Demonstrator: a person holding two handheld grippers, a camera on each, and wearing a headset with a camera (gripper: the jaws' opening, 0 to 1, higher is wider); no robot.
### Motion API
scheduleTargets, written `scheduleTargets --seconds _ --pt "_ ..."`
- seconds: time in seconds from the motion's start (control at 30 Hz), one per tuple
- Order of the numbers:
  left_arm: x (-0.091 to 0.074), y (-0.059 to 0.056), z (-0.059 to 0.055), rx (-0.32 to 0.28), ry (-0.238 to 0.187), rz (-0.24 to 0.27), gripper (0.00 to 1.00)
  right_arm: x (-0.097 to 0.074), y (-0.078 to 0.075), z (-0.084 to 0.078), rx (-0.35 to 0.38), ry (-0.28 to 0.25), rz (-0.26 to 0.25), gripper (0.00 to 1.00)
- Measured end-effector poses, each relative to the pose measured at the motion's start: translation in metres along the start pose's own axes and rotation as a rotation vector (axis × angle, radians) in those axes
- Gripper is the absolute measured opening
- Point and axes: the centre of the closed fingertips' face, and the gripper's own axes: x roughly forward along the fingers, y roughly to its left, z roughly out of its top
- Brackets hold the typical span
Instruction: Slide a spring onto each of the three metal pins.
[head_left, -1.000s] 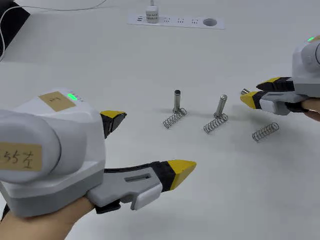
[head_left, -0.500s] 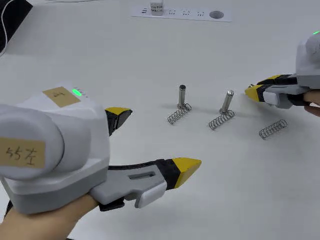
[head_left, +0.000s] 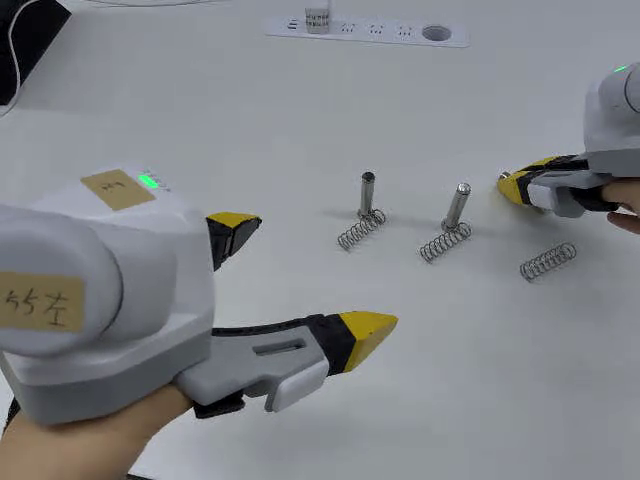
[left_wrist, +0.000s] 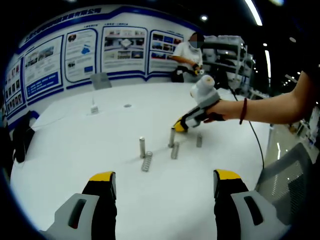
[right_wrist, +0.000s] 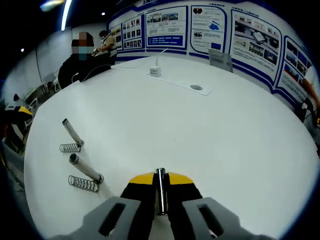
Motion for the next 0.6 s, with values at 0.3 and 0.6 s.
scheduleTargets --seconds 0.3,0.6 --pt "-0.001 -0.001 0.000 0.008 0.001 0.003 0.82 -0.004 -0.001 -0.001 0.123 0.003 0.033 0.09" --pt "-0.001 -0.005 0.006 0.009 -0.017 -0.005 0.82 -0.023 -0.001 0.006 0.133 -0.032 0.036 0.08"
